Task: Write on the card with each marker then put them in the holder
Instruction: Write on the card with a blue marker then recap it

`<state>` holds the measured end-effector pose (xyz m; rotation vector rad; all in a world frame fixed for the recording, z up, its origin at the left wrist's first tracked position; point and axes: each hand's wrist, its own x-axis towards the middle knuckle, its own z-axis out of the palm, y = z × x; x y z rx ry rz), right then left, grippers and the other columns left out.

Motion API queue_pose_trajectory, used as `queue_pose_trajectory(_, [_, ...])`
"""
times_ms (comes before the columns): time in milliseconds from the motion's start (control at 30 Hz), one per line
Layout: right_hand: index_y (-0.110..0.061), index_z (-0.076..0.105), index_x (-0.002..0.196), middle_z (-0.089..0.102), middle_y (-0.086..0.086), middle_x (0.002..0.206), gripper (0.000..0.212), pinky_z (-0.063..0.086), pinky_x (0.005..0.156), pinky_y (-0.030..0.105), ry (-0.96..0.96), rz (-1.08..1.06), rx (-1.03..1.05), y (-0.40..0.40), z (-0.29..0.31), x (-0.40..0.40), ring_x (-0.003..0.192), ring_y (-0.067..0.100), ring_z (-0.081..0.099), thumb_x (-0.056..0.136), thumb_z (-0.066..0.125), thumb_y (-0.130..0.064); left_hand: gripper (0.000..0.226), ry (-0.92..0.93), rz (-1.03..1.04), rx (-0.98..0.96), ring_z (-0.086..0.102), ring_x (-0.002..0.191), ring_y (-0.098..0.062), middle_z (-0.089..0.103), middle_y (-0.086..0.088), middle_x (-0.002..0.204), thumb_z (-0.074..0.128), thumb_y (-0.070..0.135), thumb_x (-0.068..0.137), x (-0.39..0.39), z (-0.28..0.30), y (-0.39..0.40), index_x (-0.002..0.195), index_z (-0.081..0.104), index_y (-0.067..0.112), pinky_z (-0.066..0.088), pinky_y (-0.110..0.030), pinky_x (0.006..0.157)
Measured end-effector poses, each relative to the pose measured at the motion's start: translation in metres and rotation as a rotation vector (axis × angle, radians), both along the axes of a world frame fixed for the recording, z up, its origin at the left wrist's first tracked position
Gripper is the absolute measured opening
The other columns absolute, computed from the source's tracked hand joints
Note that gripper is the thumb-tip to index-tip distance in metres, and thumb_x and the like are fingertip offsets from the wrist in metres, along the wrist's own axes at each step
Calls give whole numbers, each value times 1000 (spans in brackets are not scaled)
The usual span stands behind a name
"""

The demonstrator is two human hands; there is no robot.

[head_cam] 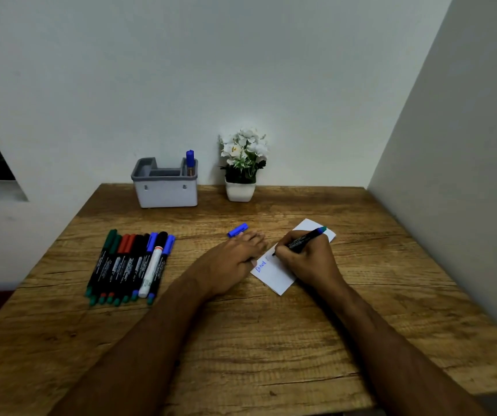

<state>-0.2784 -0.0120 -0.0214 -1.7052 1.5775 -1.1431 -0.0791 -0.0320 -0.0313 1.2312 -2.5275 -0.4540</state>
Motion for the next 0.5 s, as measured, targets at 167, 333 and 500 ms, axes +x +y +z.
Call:
queue_pose_trajectory(167, [-10,77,81,76,-4,77,11,52,57,14,-40,-36,9,-1,-1,0,72,-2,70,89,70,-8,51,7,0,2,4,150,-3,17,10,163,38,21,105,1,-3,-2,155,27,25,6,-21,117])
queue_pose_trajectory(333, [-8,76,76,75,-4,73,12,48,56,13,-19,-37,-16,-1,-3,1,66,-4,67,87,70,-6,51,8,-5,4,4,150,-4,18,8,163,38,21,104,1,-3,-3,154,29,24,6,-23,117])
queue_pose_trajectory(500, [-8,77,79,75,-4,76,11,50,57,12,-14,-28,-5,-3,-2,1,70,-4,68,88,69,-7,50,19,-12,1,6,150,-5,19,7,163,39,20,104,0,-1,-1,154,30,23,9,-26,120])
